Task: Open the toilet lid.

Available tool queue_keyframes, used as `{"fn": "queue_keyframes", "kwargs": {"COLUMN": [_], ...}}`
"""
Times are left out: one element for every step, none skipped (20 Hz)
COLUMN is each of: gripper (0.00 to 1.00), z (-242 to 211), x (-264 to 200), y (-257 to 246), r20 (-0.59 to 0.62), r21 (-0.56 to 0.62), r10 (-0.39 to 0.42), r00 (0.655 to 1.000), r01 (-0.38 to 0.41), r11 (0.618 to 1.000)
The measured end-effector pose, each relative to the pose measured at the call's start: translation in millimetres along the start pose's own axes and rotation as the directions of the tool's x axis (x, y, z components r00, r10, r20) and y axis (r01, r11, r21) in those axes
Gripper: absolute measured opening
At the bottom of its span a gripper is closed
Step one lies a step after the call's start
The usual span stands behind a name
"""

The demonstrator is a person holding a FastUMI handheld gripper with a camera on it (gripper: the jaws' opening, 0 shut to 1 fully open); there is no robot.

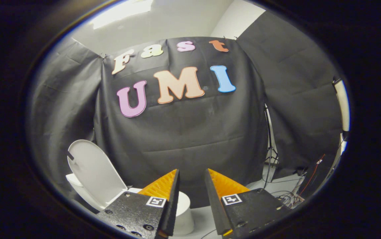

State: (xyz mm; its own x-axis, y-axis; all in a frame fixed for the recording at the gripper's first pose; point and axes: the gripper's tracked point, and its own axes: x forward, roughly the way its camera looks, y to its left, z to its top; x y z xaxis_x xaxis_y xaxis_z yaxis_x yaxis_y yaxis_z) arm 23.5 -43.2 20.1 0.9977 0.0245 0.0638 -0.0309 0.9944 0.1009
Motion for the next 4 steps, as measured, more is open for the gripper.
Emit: {"fn": "queue_keyframes", "kwargs": {"gripper": [0.47, 0.47, 0.47, 0.47], "z": [0.1, -0.4, 0.0, -0.8], "x": [-0.2, -0.8, -0.5, -0.6], "y": [0.2, 0.1, -0.4, -1.0], "r20": [-0.001, -0.002, -0.003, -0.005], "r21": [0.002, 0.005, 0.007, 0.009], "r10": [-0.001, 0.0, 0.0, -0.001], "r00": [1.0, 1.0, 1.0, 1.0], "r01": [0.001, 0.0, 0.0, 0.001], "r11": [1.0, 1.0, 1.0, 1.0]}}
